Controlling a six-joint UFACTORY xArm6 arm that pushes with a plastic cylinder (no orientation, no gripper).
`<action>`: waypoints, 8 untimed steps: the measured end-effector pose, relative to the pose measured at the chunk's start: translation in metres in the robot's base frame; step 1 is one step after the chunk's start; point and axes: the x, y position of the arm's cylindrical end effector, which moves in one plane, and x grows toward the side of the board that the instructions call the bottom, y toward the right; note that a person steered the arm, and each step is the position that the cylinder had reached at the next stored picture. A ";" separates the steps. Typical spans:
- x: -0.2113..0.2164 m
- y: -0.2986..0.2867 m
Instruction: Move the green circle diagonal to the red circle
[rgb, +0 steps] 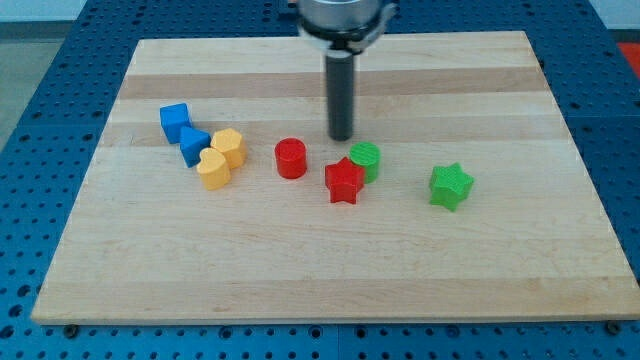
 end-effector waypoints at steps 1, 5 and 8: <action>0.015 0.076; 0.105 0.144; 0.142 0.130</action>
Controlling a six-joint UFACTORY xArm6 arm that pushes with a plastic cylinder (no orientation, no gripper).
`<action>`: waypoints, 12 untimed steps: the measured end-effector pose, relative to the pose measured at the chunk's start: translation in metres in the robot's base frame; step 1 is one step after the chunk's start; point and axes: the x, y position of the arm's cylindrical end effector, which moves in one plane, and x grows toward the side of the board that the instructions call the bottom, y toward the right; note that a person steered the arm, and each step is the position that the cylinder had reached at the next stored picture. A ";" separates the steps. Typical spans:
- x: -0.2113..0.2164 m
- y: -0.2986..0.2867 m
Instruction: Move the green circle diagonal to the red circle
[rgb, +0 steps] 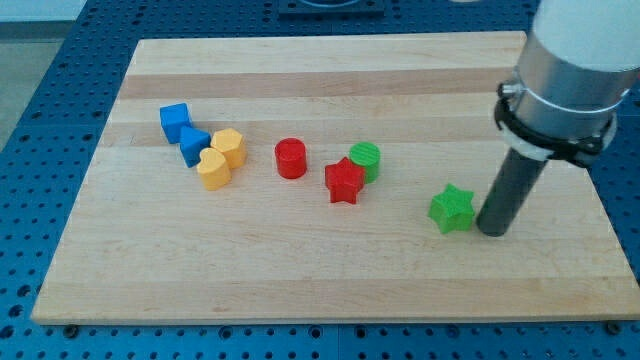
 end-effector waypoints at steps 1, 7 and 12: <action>-0.029 -0.039; -0.120 -0.255; -0.186 -0.278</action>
